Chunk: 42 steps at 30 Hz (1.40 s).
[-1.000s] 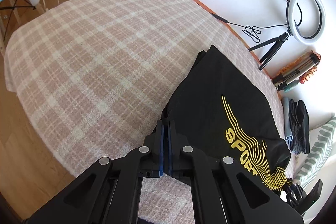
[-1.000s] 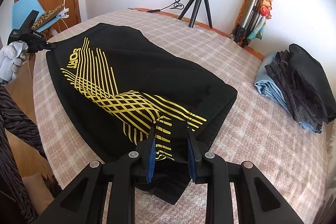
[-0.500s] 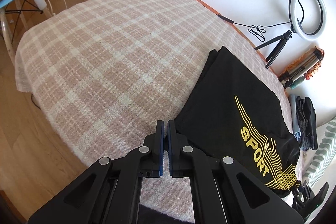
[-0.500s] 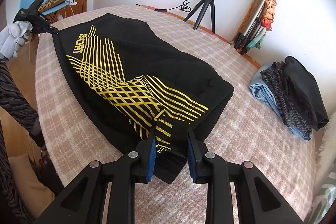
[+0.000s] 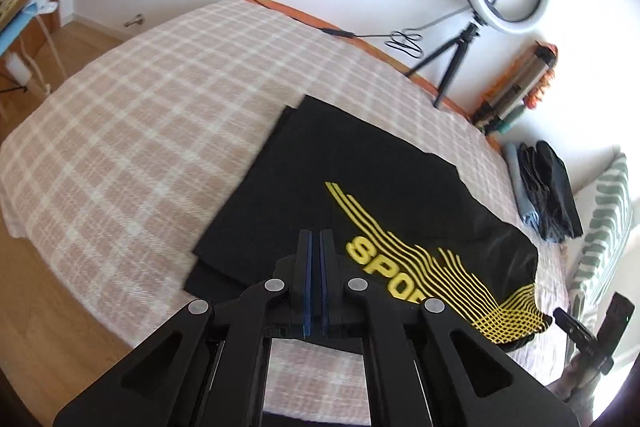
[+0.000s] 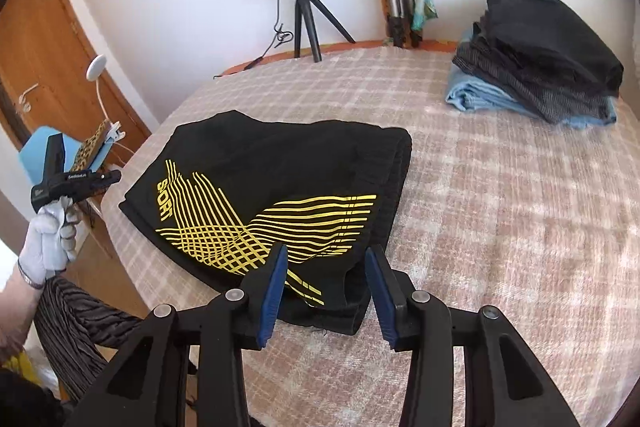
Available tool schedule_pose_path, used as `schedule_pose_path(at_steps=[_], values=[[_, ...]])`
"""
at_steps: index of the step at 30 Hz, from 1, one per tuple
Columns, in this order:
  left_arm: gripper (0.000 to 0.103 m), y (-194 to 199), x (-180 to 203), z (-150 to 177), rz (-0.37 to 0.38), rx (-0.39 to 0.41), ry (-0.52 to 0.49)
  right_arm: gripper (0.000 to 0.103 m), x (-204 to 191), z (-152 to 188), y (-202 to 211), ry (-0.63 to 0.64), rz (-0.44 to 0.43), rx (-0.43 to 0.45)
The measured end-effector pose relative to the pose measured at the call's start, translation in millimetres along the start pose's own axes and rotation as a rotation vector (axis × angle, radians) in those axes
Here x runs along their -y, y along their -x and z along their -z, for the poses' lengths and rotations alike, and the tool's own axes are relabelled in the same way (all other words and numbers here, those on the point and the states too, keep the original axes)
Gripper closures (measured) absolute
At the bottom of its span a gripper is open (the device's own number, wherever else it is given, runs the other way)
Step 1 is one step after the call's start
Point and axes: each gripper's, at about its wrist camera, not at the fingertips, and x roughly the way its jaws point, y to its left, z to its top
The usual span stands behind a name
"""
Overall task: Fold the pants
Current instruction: 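Open the right tool while the left tool opens and withdraws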
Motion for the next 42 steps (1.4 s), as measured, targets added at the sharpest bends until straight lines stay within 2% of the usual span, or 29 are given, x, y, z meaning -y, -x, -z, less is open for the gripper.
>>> schedule_pose_path(at_steps=[2, 5, 9, 11, 13, 18, 20, 21, 23, 25, 26, 27, 31, 33, 36, 40, 42], values=[[0.101, -14, 36, 6, 0.078, -0.057, -0.079, 0.060, 5, -6, -11, -0.038, 0.021, -0.023], [0.101, -40, 89, 21, 0.203, -0.157, -0.143, 0.063, 20, -17, -27, -0.135, 0.011, -0.054], [0.101, -67, 160, 56, 0.337, -0.266, -0.265, 0.065, 30, -16, -46, -0.205, 0.019, -0.111], [0.101, -78, 189, 72, 0.377, -0.308, -0.310, 0.065, 28, -14, -49, -0.199, 0.017, -0.122], [0.101, -89, 211, 85, 0.409, -0.336, -0.336, 0.070, 28, -12, -49, -0.206, 0.006, -0.118], [0.101, -114, 238, 109, 0.443, -0.422, -0.365, 0.098, 31, -10, -45, -0.228, -0.023, -0.092], [0.101, -118, 239, 118, 0.428, -0.434, -0.398, 0.100, 30, -12, -37, -0.214, 0.003, -0.062], [0.101, -116, 237, 118, 0.435, -0.421, -0.397, 0.101, 28, -13, -35, -0.191, 0.048, -0.051], [0.101, -115, 235, 117, 0.455, -0.427, -0.384, 0.097, 25, -15, -30, -0.158, 0.088, -0.029], [0.101, -113, 231, 114, 0.472, -0.423, -0.358, 0.087, 25, -18, -29, -0.172, 0.055, -0.019], [0.101, -111, 229, 114, 0.478, -0.413, -0.355, 0.062, 25, -20, -32, -0.173, 0.048, -0.028], [0.101, -109, 231, 113, 0.487, -0.401, -0.353, 0.057, 25, -24, -36, -0.168, 0.051, -0.036], [0.101, -112, 250, 120, 0.531, -0.407, -0.357, 0.058, 28, -34, -52, -0.146, 0.104, -0.062], [0.101, -115, 260, 130, 0.533, -0.418, -0.377, 0.067, 33, -36, -58, -0.162, 0.095, -0.080], [0.101, -119, 262, 145, 0.519, -0.435, -0.398, 0.067, 36, -38, -61, -0.163, 0.153, -0.086], [0.101, -102, 251, 140, 0.525, -0.425, -0.402, 0.067, 30, -44, -46, -0.123, 0.190, -0.033], [0.101, -84, 241, 128, 0.510, -0.390, -0.417, 0.064, 20, -49, -35, -0.092, 0.190, 0.011]])
